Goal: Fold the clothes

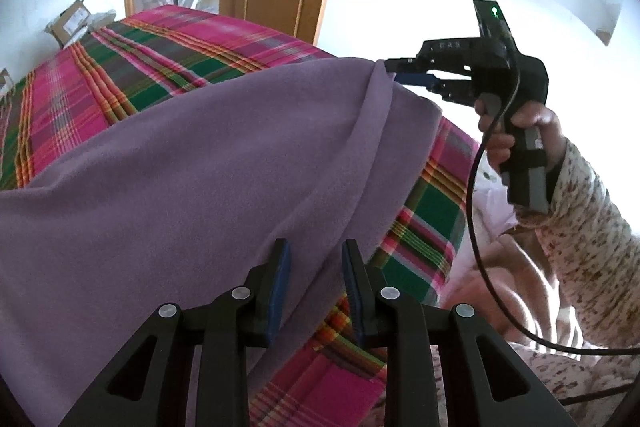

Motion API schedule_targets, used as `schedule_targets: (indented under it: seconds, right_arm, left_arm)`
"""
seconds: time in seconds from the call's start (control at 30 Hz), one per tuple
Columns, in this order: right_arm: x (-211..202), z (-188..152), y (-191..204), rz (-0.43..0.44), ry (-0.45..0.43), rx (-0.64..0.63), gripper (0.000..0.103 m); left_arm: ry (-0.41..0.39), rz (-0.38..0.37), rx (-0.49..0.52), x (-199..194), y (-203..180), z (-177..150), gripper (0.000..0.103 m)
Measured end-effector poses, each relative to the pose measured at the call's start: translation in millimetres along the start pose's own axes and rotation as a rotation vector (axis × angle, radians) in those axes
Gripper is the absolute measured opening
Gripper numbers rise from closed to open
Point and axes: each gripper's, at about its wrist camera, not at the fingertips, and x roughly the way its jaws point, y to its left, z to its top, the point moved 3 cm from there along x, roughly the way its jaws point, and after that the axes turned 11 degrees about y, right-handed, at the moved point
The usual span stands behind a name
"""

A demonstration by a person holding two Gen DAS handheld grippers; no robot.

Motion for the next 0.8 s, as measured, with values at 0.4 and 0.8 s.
schedule_targets:
  seconds: [0.4, 0.8]
  right_arm:
    - [-14.4, -1.8, 15.2, -0.068, -0.083, -0.055, 0.004]
    - [-56.5, -27.8, -5.6, -0.08, -0.088, 0.019, 0.004]
  left_arm:
    - [-0.005, 0.015, -0.004, 1.0, -1.3, 1.8, 0.028]
    - [0.011, -0.102, 0.053, -2.4, -19.6, -1.7, 0.025]
